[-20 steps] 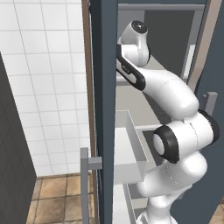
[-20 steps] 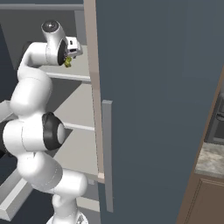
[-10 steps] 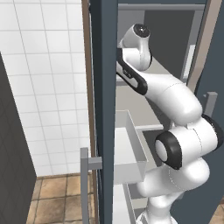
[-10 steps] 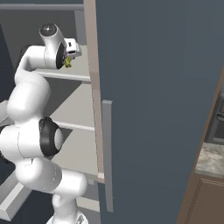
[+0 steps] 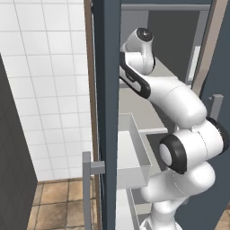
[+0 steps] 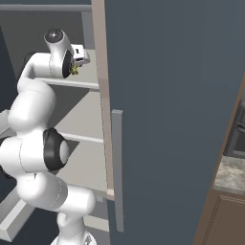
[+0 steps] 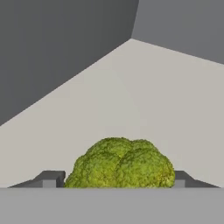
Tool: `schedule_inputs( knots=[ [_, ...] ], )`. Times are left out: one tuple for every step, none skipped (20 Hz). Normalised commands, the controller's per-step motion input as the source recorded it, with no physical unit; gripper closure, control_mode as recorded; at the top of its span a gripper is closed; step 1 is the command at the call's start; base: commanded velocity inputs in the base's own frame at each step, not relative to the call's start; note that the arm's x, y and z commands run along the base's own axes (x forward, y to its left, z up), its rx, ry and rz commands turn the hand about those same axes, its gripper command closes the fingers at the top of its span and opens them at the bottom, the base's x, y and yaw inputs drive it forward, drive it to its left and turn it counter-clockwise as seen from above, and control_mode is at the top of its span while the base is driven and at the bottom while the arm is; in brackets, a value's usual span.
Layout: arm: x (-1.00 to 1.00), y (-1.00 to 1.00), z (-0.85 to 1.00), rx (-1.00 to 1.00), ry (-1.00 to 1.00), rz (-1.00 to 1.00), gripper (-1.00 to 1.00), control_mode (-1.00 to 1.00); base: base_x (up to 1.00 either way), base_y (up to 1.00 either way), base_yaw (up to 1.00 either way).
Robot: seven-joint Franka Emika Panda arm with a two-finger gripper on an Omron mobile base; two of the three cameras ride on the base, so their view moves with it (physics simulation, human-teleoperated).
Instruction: Take the lime, broccoli, and pear from the freezer and place them in the bowl on the counter.
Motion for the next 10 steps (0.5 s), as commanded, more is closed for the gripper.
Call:
schedule_inputs(
  knots=[
    [0.00,-0.11,-0.35,0.00,-0.05,0.00,1.00,-1.00,0.00,0.00,0.00],
    [0.00,-0.05,-0.13,0.00,-0.01,0.00,1.00,-1.00,0.00,0.00,0.00],
    [0.00,0.00,-0.05,0.00,-0.03,0.00,1.00,-1.00,0.00,0.00,0.00],
    [0.00,0.00,0.00,0.00,-0.01,0.00,1.00,-1.00,0.00,0.00,0.00],
    [0.00,0.00,0.00,0.00,0.00,0.00,1.00,-1.00,0.00,0.00,0.00],
    [-0.16,0.00,-0.01,0.00,0.00,0.00,1.00,-1.00,0.00,0.00,0.00],
    [-0.40,0.00,0.00,0.00,0.00,0.00,1.00,-1.00,0.00,0.00,0.00],
    [-0.63,0.00,0.00,0.00,0.00,0.00,1.00,-1.00,0.00,0.00,0.00],
    [-0.86,-0.04,0.00,0.00,-0.01,0.00,1.00,-1.00,0.00,0.00,0.00],
    [-1.00,-0.06,0.00,0.03,-0.03,-0.01,1.00,-1.00,0.00,0.00,0.00]
  ],
)
